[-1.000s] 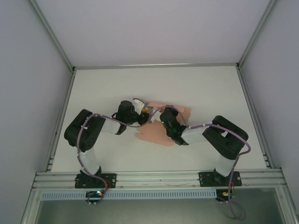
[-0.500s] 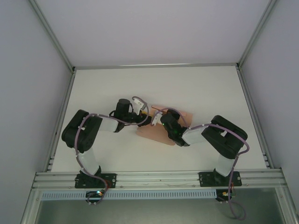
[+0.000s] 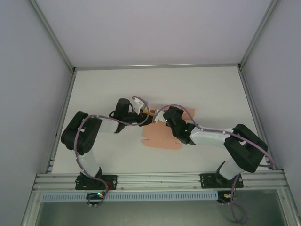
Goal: Assemble paper box
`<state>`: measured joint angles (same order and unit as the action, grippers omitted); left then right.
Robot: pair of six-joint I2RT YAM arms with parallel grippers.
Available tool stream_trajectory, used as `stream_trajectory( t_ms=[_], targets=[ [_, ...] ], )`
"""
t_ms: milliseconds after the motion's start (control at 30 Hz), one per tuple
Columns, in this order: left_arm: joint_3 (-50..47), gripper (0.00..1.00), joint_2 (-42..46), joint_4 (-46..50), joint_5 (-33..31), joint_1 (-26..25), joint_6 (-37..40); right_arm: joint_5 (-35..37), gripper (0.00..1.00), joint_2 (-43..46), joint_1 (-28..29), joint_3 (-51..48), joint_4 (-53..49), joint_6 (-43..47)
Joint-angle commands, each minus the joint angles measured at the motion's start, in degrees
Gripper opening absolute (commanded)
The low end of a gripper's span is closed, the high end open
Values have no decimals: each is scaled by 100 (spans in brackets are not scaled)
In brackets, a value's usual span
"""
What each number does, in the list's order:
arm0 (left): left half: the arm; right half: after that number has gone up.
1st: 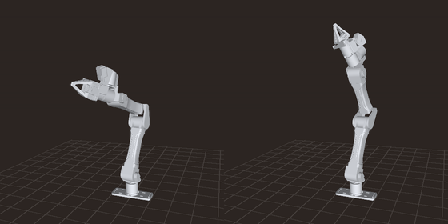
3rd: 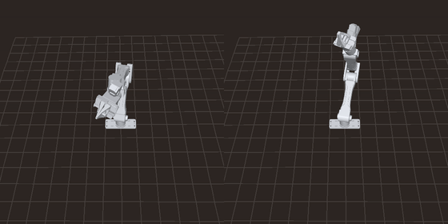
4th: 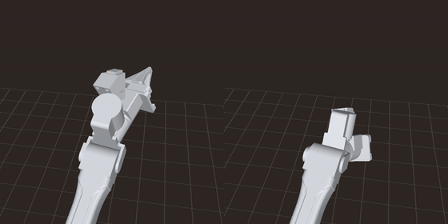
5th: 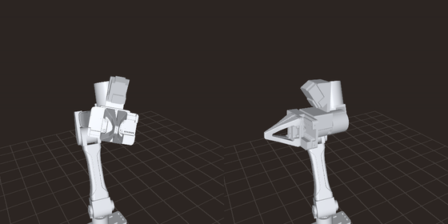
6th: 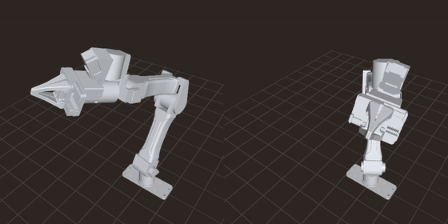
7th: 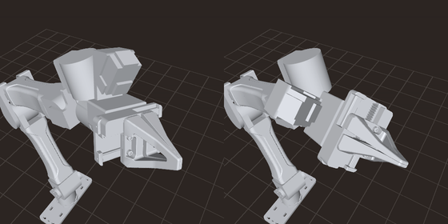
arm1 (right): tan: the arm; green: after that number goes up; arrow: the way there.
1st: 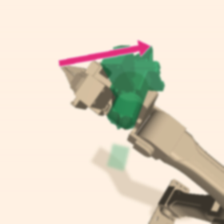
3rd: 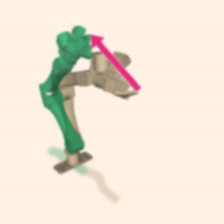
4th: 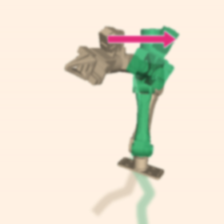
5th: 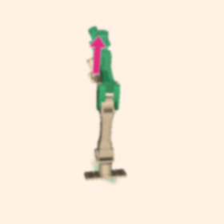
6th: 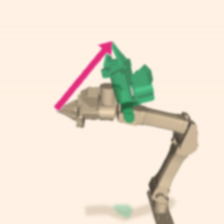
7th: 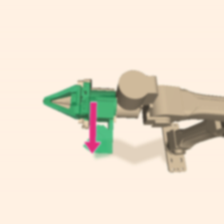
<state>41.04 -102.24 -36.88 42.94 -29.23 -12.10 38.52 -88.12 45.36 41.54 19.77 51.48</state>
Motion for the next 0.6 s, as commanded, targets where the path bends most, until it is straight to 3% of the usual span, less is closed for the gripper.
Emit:
stream_trajectory(
  t_ms=[0, 167, 233, 333, 467, 567],
  targets=[
    [273, 45, 229, -814, 234, -270, -87, -1299, 0, 10, 350, 83, -249, -479],
    [352, 60, 115, -1014, 326, -411, -211, -806, 0, -377, 472, 39, 326, -420],
    [379, 58, 51, -1120, 479, -420, -285, -597, 0, -531, 517, 8, 662, -301],
    [378, 41, -30, -1135, 366, -413, -325, -510, 0, -571, 548, 7, 906, -299],
    [383, 43, -132, -1354, 40, -433, -434, -820, 0, -412, 582, 35, 475, -639],
    [381, 51, -254, -1809, -52, -430, -645, -808, 0, -406, 670, 17, 422, -651]
  ],
)
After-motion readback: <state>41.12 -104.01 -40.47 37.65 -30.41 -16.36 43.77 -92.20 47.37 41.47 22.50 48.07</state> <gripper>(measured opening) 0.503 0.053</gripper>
